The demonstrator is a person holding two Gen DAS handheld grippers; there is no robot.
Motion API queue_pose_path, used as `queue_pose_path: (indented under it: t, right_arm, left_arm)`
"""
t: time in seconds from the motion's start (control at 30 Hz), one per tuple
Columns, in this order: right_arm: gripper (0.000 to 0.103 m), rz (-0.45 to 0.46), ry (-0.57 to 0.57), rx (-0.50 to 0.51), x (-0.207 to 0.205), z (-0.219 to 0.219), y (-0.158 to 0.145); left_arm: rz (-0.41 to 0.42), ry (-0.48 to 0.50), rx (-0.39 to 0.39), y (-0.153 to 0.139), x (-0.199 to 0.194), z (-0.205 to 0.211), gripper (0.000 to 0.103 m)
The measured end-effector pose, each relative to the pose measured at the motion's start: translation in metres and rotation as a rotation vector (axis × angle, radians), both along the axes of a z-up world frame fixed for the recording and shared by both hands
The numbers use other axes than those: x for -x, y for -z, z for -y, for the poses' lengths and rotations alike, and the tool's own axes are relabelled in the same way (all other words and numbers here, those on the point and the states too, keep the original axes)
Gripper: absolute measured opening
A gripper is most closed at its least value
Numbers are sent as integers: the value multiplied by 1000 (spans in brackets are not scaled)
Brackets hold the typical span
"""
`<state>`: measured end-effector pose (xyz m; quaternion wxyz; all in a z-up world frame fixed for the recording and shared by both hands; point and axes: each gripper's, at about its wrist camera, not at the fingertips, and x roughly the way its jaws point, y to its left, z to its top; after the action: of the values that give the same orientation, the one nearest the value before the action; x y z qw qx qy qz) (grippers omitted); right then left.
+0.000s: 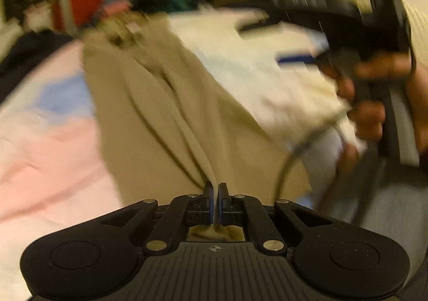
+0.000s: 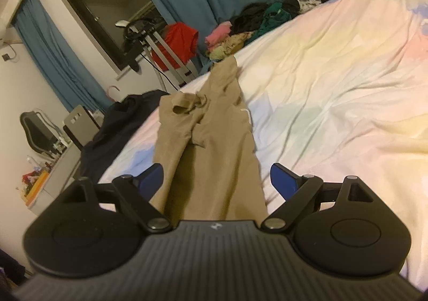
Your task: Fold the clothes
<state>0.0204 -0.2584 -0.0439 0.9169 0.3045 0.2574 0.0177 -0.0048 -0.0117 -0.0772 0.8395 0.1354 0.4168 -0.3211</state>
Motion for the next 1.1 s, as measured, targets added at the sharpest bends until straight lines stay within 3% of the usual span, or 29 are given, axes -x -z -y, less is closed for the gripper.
queue_pose_path:
  t: [0.07, 0.17, 0.3, 0.37, 0.43, 0.5, 0.53, 0.63, 0.73, 0.93, 1.1]
  right_arm:
    - [88, -36, -1, -10, -3, 0, 7]
    - [88, -98, -5, -46, -8, 3, 20]
    - [88, -159, 13, -121, -5, 8, 34]
    - [88, -189, 21, -159, -4, 10, 41]
    - [88, -220, 30, -197, -2, 12, 48]
    - [79, -250, 39, -234, 0, 15, 55]
    - [69, -265, 44, -253, 0, 16, 58]
    - [66, -307, 48, -294, 4, 15, 66]
    - [66, -347, 49, -332, 9, 13, 73]
    - [66, -430, 2, -397, 14, 4, 86]
    - [66, -474, -56, -360, 23, -8, 81]
  left_arm:
    - [-99, 65, -33, 17, -2, 5, 30]
    - [-176, 59, 16, 21, -6, -7, 48]
    - [-277, -91, 266, 9, -32, -54, 61]
    - [-320, -200, 394, 8, -49, -82, 71]
    - [-390, -318, 519, 17, -64, -108, 74]
    - [-460, -435, 640, 26, -78, -133, 74]
    - [-496, -486, 670, 33, -84, -140, 74]
    - [-571, -590, 697, 49, -101, -151, 71]
    - [-573, -613, 627, 53, -108, -146, 70]
    - [-535, -513, 483, 50, -108, -121, 72]
    - [-581, -436, 489, 50, -107, -107, 66]
